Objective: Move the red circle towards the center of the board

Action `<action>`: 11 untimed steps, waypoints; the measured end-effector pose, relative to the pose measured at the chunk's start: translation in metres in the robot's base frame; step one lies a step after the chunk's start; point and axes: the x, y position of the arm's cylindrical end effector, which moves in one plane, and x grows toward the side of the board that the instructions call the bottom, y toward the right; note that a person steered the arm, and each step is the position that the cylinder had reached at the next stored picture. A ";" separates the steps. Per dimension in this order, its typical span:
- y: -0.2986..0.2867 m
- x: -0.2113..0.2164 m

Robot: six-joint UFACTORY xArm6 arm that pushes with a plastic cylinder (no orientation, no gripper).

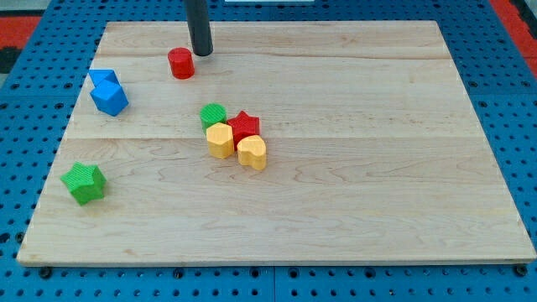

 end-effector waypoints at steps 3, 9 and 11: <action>-0.064 0.017; 0.054 0.066; 0.098 0.059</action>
